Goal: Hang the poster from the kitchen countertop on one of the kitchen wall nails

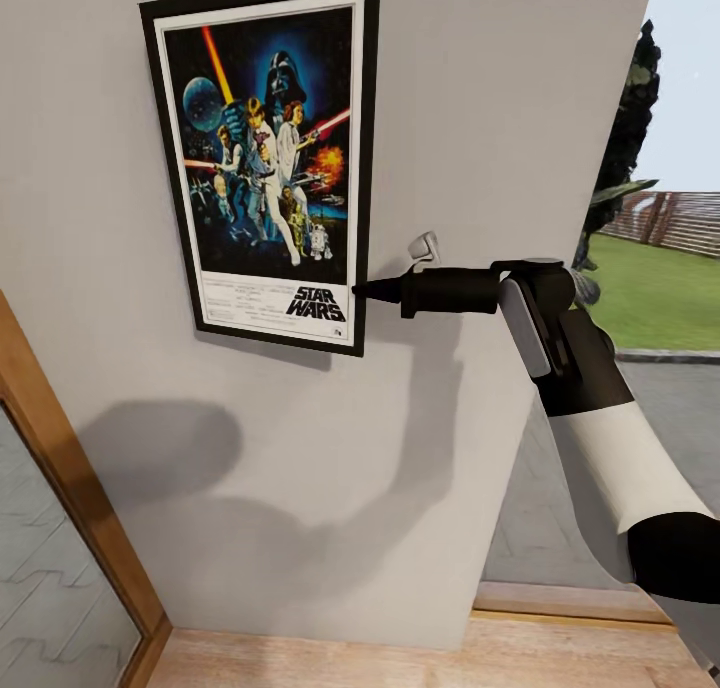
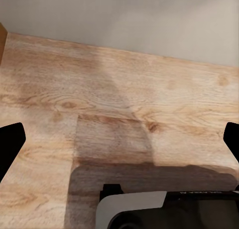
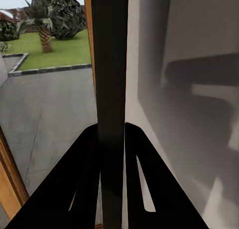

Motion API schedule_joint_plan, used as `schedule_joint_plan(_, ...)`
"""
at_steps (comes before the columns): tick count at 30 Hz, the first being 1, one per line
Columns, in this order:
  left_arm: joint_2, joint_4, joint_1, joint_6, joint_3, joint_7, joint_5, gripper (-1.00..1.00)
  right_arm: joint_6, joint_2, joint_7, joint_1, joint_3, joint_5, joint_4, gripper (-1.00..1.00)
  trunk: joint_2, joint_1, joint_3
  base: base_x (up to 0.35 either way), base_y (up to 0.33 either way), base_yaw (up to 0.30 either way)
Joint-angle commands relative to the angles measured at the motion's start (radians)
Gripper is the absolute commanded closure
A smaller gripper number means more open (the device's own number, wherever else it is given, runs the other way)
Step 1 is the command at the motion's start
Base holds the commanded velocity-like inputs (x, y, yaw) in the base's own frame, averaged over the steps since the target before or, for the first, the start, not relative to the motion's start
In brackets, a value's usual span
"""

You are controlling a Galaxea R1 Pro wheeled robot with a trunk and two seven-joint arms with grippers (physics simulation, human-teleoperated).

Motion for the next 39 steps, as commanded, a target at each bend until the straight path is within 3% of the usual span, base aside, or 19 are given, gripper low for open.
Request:
schedule_joint_plan(1,0.0,-0.001,0.0,-0.001,0.003,-0.005,0.0,-1.0,0.006,-0.001,0.0,-0.001,0.001,-0.006,0.0,1.0,-0.002,0.001,-0.002,0.0,0.0,0.0)
schedule_joint_plan(39,-0.006,0.0,0.001,-0.007,0.008,-0.002,0.004,-1.0,-0.002,-0.006,0.0,-0.007,-0.006,-0.006,-0.004,1.0,-0.002,0.001,-0.002,0.037,0.0,0.0)
